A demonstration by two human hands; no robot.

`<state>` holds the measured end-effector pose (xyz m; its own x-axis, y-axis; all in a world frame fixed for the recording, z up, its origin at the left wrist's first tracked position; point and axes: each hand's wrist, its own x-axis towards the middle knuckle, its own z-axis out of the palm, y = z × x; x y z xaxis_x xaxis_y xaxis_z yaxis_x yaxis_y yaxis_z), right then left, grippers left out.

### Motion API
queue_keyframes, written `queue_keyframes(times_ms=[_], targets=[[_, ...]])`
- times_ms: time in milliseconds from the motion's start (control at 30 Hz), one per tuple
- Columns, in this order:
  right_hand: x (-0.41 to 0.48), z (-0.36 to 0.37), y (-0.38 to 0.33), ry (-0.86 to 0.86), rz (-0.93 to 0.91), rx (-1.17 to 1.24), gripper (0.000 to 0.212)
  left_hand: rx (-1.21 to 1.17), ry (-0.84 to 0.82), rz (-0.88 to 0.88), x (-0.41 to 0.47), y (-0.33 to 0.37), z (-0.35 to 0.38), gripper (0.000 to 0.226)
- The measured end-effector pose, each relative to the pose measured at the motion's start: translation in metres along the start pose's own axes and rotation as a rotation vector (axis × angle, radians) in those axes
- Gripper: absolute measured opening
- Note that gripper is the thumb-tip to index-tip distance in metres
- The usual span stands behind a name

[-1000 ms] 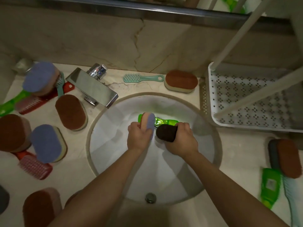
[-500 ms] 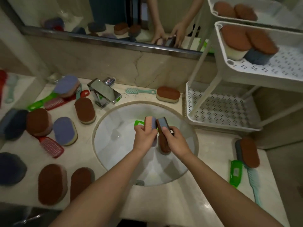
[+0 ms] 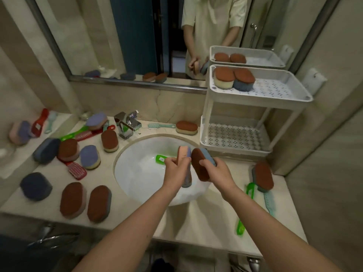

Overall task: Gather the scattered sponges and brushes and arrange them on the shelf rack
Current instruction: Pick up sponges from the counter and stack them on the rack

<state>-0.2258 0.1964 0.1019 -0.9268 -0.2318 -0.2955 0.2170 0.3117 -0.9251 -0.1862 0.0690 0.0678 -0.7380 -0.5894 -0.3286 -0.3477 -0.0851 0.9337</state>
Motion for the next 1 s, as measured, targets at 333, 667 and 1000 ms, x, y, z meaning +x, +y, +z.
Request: queue_keyframes(times_ms=[333, 667, 1000], targets=[[-0.045, -0.075, -0.002, 0.188, -0.31, -0.07, 0.04, -0.074, -0.118, 0.226, -0.064, 0.039, 0.039, 0.037], [-0.051, -0.131, -0.036, 0.22, -0.452, -0.098, 0.064, -0.017, -0.111, 0.486, -0.08, 0.099, 0.077, 0.036], [-0.004, -0.17, -0.08, 0.377, -0.512, -0.082, 0.07, 0.106, -0.392, 0.623, -0.056, 0.166, 0.109, 0.081]])
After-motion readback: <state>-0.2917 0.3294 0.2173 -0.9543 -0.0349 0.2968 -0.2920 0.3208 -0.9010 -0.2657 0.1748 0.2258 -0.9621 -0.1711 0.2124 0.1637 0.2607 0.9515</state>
